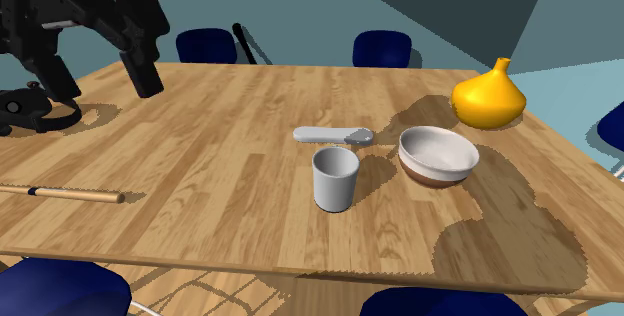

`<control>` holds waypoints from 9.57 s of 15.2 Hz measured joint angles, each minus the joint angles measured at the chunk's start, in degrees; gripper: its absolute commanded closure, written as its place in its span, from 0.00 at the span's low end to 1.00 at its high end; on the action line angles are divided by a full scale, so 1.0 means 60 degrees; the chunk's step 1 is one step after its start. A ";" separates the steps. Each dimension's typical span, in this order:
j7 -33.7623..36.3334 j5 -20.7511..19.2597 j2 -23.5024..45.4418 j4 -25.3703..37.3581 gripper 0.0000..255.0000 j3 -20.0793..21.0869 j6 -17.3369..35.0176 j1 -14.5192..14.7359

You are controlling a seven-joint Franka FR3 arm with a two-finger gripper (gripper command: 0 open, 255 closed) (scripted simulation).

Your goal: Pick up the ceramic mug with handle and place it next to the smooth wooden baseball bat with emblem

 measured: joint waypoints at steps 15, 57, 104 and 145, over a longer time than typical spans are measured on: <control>-0.1421 -0.0942 0.2418 -0.1033 0.00 -0.1729 0.4084 -0.0742; -0.2817 -0.0722 0.5747 -0.0298 1.00 -0.2982 0.7195 -0.1121; 0.1504 0.0024 0.5989 0.3576 1.00 0.0077 0.3221 0.0842; 0.5672 -0.0939 1.1208 0.7731 1.00 0.1727 0.3915 0.3131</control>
